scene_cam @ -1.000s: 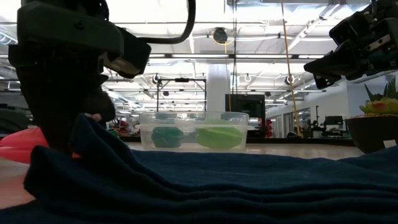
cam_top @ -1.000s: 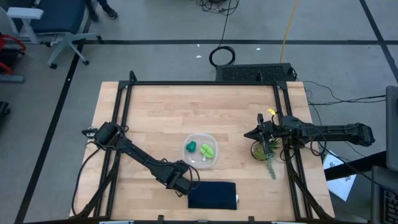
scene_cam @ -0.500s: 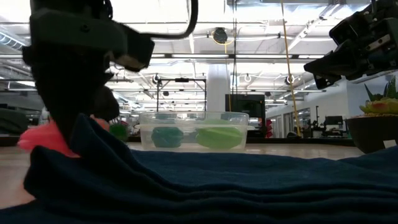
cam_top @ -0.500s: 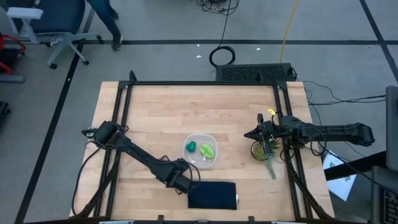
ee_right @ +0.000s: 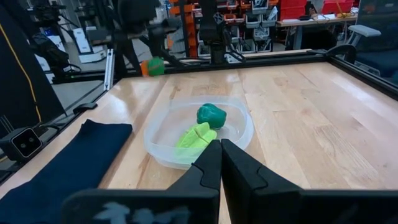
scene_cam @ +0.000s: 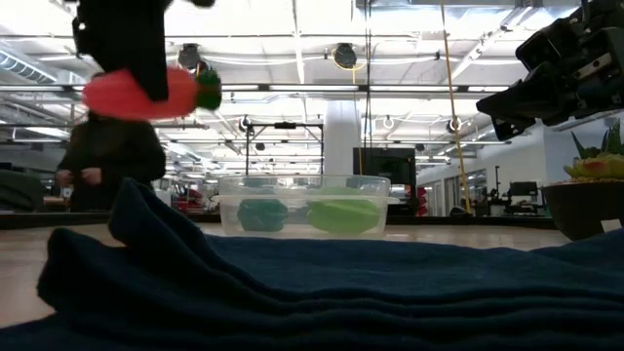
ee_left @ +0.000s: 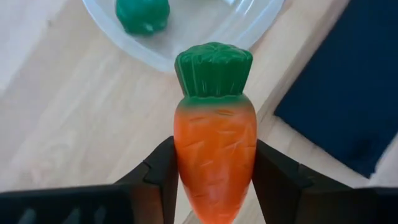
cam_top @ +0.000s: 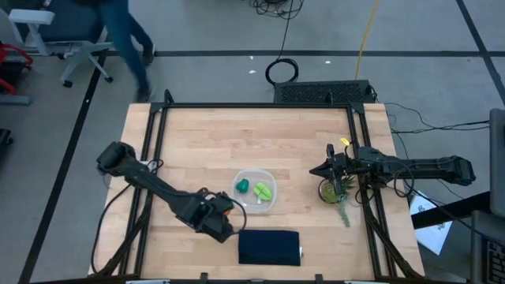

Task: Pick and placing Produce into tupperware
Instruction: Put the carrot into the bin

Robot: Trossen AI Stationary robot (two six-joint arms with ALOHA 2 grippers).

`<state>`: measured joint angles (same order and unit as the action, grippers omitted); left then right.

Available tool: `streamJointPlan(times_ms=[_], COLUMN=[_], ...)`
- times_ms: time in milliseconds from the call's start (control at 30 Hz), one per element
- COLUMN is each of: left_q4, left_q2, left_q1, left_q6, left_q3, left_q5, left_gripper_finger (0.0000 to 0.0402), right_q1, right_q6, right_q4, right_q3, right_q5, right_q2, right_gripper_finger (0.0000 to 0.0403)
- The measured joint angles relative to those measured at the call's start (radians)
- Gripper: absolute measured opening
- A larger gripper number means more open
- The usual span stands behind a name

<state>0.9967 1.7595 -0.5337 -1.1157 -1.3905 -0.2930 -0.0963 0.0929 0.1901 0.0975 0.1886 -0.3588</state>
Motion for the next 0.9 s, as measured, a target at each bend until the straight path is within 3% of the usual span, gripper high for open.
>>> streamJointPlan(times_ms=[367, 900], left_q4=[0.032, 0.018], left_q2=[-0.129, -0.206], left_q1=[-0.005, 0.04], left_q6=[0.169, 0.339], left_q3=[0.0, 0.001], left_q5=[-0.186, -0.289], left_gripper_finger=[0.0158, 0.0163], right_q1=[0.0, 0.0], right_q6=[0.042, 0.06], right_q4=[-0.007, 0.057], right_q3=[0.0, 0.0], right_q5=[0.0, 0.0], right_q2=[0.0, 0.0], right_gripper_finger=[0.0, 0.0])
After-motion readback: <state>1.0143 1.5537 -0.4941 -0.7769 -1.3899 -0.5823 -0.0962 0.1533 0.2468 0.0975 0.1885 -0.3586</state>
